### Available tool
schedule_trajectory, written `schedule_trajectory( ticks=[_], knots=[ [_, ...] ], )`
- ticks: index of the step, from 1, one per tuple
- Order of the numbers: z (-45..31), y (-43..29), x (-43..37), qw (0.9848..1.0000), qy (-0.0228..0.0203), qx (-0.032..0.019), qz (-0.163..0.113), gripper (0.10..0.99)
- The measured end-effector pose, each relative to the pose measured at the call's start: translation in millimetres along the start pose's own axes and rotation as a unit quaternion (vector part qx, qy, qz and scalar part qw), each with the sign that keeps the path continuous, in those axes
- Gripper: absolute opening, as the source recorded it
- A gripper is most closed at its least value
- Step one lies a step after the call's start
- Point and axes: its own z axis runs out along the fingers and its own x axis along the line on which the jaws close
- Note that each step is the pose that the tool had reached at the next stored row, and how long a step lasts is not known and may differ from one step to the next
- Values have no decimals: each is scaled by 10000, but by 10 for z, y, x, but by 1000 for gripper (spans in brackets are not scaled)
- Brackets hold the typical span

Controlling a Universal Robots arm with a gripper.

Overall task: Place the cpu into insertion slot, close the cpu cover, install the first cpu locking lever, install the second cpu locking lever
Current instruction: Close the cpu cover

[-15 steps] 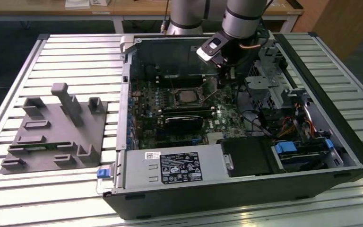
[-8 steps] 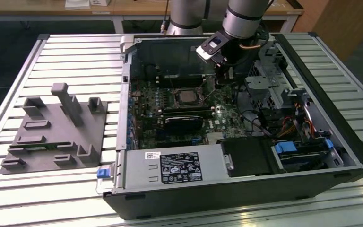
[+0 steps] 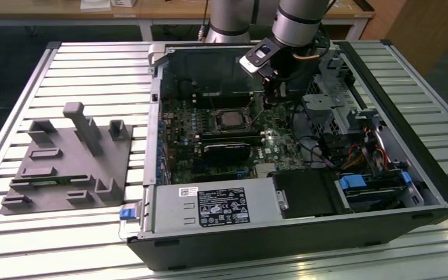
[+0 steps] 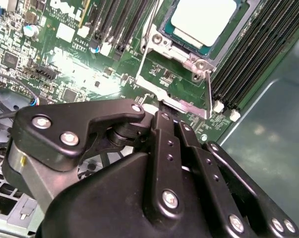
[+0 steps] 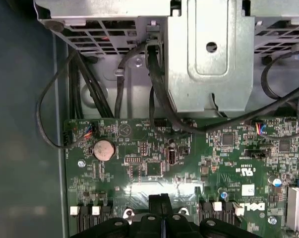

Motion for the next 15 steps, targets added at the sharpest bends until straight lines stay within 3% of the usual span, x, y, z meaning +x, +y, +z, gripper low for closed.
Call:
schedule_trajectory(
  ticks=[3,9,10,15],
  knots=[
    [-3,-67,-2,10000,7,-20,-1,106],
    [14,-279,-8,9999,27,-103,-2,106],
    [24,-400,-12,9998,43,-168,-4,106],
    [30,-463,-13,9997,59,-225,-5,106]
  ],
)
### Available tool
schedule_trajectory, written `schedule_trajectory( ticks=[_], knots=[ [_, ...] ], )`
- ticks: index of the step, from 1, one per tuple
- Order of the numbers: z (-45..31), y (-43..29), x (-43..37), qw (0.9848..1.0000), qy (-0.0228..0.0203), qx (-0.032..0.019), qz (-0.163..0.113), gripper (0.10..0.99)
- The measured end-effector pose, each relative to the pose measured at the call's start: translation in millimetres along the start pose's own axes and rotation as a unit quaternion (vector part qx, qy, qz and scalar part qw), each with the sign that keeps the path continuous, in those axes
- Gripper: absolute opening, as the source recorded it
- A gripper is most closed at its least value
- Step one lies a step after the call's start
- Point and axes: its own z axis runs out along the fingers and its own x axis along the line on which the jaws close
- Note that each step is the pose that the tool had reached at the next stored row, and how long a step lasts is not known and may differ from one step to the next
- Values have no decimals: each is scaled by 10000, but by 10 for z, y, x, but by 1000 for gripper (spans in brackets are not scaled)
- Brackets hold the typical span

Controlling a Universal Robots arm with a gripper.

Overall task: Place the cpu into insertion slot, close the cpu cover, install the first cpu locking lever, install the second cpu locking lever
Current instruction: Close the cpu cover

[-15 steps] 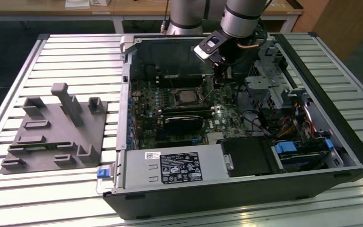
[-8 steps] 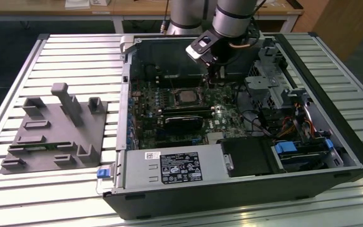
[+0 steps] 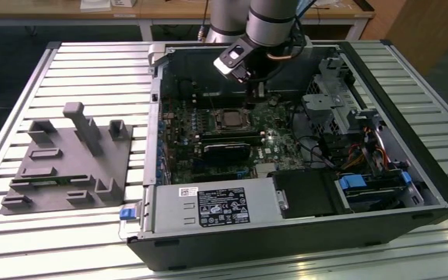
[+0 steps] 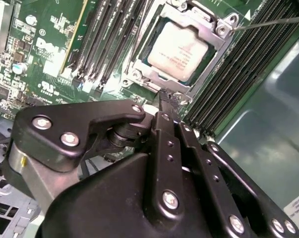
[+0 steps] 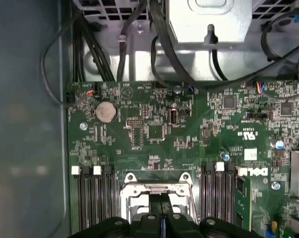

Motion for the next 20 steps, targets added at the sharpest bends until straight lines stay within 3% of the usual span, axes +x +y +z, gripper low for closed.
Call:
schedule_trajectory(
  ticks=[3,6,20],
  knots=[
    [12,-60,-2,9999,20,-114,-2,106],
    [30,-117,-6,9998,33,-178,-7,106],
    [154,-486,-33,9997,49,-217,-23,106]
  ],
)
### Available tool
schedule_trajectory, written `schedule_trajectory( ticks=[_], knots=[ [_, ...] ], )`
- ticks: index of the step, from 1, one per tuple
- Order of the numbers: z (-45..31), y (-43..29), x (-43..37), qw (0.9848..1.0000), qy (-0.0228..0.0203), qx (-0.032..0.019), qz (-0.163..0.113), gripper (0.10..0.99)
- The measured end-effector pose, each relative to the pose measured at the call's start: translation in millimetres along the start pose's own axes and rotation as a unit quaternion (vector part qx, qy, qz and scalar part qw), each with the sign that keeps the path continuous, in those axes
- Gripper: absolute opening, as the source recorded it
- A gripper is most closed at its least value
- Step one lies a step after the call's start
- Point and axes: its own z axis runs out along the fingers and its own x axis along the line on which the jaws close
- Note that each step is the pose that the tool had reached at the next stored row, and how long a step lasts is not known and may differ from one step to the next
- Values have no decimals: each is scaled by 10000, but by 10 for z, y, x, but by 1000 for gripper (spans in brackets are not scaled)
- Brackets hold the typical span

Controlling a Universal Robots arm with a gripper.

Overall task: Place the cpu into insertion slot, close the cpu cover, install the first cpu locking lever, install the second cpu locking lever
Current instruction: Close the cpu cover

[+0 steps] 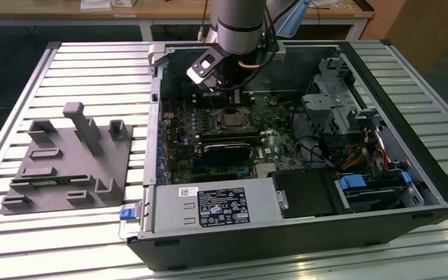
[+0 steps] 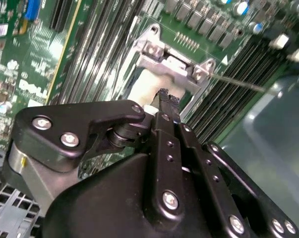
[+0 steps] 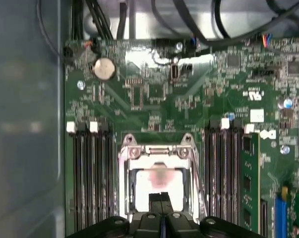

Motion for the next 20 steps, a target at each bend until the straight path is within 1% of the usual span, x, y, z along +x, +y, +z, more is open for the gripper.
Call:
schedule_trajectory(
  ticks=[3,5,10,13,15,17,20],
  knots=[
    [17,-3,0,10000,1,0,-52,106],
    [21,-4,-1,9998,-1,4,-174,106],
    [22,-3,-1,9998,0,4,-200,106],
    [22,-3,-1,9993,-1,7,-361,106],
    [23,-3,-1,9986,-3,11,-538,106],
    [23,-3,-1,9974,-3,14,-717,106],
    [23,-3,-1,9951,-3,20,-986,106]
  ],
)
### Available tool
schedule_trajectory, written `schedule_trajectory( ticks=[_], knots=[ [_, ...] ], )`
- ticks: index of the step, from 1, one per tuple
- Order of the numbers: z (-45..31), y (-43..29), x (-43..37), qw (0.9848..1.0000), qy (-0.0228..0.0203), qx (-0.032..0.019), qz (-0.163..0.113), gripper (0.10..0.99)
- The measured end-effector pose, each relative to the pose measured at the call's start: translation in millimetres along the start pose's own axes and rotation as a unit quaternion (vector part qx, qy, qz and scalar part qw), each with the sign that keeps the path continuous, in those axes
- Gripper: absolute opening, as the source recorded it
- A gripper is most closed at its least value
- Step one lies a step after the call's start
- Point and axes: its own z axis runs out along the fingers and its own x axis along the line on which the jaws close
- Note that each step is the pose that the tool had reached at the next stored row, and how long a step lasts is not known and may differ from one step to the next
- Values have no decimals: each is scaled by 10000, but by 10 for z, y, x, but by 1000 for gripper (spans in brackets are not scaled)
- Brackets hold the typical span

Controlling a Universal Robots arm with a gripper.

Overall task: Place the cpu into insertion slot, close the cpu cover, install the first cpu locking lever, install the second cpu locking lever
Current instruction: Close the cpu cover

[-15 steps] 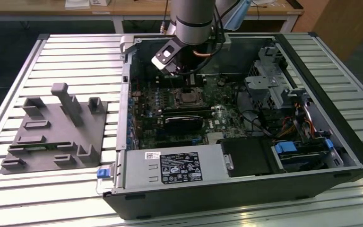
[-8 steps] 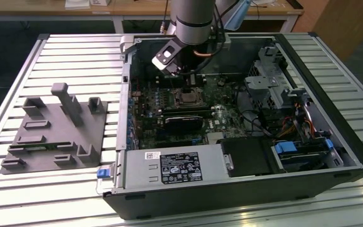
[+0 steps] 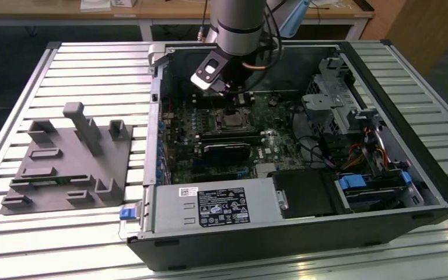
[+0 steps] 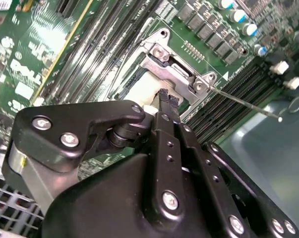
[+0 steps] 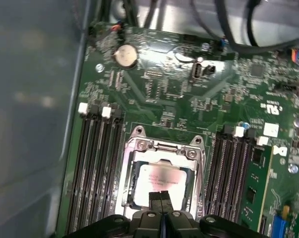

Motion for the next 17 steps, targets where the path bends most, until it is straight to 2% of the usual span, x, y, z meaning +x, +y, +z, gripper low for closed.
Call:
schedule_trajectory(
  ticks=[5,9,11,17],
  knots=[
    [1,0,0,9990,0,9,-445,106],
    [1,0,0,9970,1,16,-779,106],
    [2,0,0,9954,1,19,-958,106],
    [3,0,0,9880,2,31,-1543,106]
  ],
)
